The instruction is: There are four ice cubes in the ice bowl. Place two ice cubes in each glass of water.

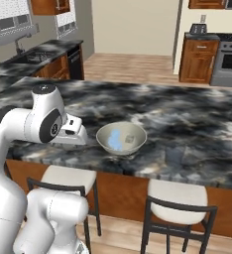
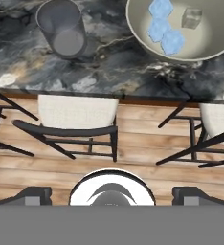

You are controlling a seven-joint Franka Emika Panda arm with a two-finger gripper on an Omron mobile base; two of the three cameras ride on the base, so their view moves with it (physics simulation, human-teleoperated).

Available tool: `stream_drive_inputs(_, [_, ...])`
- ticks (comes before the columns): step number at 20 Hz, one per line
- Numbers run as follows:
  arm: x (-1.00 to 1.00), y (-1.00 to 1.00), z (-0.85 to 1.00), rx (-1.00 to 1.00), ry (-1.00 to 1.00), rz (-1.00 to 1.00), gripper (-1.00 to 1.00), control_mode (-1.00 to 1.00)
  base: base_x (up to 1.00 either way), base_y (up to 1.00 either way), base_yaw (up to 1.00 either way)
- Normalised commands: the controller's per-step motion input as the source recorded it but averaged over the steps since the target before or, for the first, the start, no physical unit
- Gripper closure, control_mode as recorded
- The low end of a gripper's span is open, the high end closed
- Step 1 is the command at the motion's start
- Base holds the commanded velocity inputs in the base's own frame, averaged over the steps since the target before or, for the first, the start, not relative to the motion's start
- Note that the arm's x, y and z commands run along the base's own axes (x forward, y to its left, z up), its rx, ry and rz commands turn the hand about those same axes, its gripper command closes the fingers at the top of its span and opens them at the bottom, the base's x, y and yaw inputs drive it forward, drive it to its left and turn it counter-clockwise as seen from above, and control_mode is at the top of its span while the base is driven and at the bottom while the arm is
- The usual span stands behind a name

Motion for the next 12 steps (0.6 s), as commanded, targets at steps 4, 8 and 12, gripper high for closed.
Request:
stream_drive_inputs(4, [0.00, 0.00, 0.00, 0.00, 0.00, 0.00, -1.00, 1.00, 0.00, -0.39, 0.00])
stream_drive_inputs(8, [0.00, 0.00, 0.00, 0.00, 0.00, 0.00, -1.00, 1.00, 0.00, -0.36, 0.00])
stream_drive_inputs(12, [0.00, 0.00, 0.00, 0.00, 0.00, 0.00, -1.00, 1.00, 0.00, -0.32, 0.00])
